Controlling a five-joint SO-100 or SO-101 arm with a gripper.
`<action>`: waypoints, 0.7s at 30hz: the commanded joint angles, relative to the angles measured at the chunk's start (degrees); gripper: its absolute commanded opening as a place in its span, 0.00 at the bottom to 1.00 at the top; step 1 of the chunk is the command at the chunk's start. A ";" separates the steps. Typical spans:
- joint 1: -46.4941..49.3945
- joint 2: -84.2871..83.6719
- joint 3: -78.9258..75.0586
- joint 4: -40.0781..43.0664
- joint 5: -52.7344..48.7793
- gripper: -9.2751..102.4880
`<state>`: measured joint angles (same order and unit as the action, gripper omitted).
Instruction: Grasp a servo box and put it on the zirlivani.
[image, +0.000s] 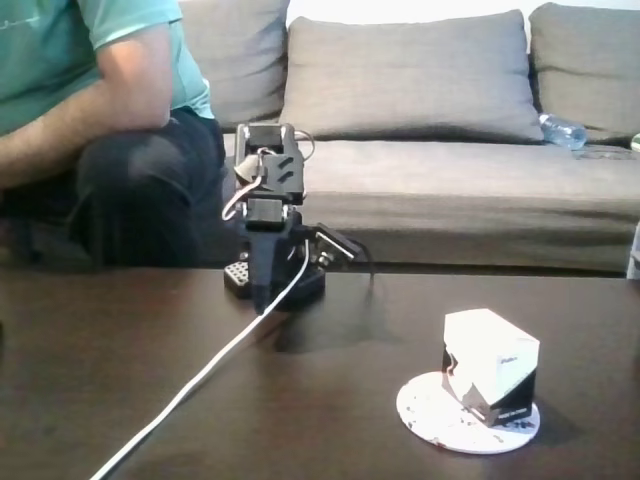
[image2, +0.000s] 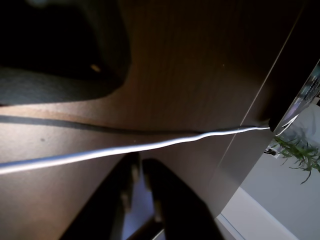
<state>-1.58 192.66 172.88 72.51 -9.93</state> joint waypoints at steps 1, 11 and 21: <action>0.26 -0.44 -1.32 1.14 -0.09 0.08; 0.26 -0.44 -1.14 0.62 -0.18 0.09; 0.26 -0.44 -1.05 0.53 -0.18 0.08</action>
<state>-1.58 192.66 172.88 72.51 -9.93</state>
